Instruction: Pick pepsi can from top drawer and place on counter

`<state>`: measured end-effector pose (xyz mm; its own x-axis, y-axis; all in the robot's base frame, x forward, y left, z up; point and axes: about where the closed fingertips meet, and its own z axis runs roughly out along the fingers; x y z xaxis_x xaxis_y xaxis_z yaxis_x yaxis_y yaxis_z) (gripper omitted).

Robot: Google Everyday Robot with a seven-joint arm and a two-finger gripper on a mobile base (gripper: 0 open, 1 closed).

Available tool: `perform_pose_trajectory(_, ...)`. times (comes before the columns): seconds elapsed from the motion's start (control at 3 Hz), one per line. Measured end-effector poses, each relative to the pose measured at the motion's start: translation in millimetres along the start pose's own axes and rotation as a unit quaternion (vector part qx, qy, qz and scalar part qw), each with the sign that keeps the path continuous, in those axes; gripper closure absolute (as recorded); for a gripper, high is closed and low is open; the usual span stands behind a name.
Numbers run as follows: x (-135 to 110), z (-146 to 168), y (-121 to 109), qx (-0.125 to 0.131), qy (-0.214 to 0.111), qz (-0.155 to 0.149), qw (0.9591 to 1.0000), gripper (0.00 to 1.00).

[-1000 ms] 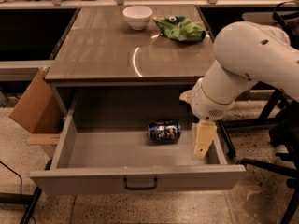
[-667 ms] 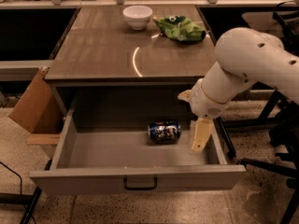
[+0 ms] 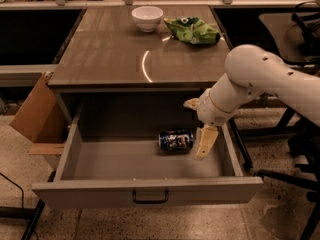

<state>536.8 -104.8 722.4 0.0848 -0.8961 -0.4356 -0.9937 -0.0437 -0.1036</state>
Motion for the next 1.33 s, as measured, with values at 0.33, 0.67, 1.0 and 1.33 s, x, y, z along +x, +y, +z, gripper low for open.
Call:
perform_pose_trajectory(0.33, -1.1, 28.9, -13.8, -0.001, -0.006, 0.003, 1.0000, 0.00)
perform_pose_trajectory(0.67, -3.3, 54.3, -21.2, -0.004, -0.001, 0.009, 0.9999, 0.00)
perform_pose_trajectory(1.0, -2.3, 74.8, -23.4, -0.014, 0.006, 0.017, 0.9997, 0.00)
perform_pose_trajectory(1.33, 1.4, 93.3, -19.3, -0.027, 0.015, 0.022, 0.9993, 0.16)
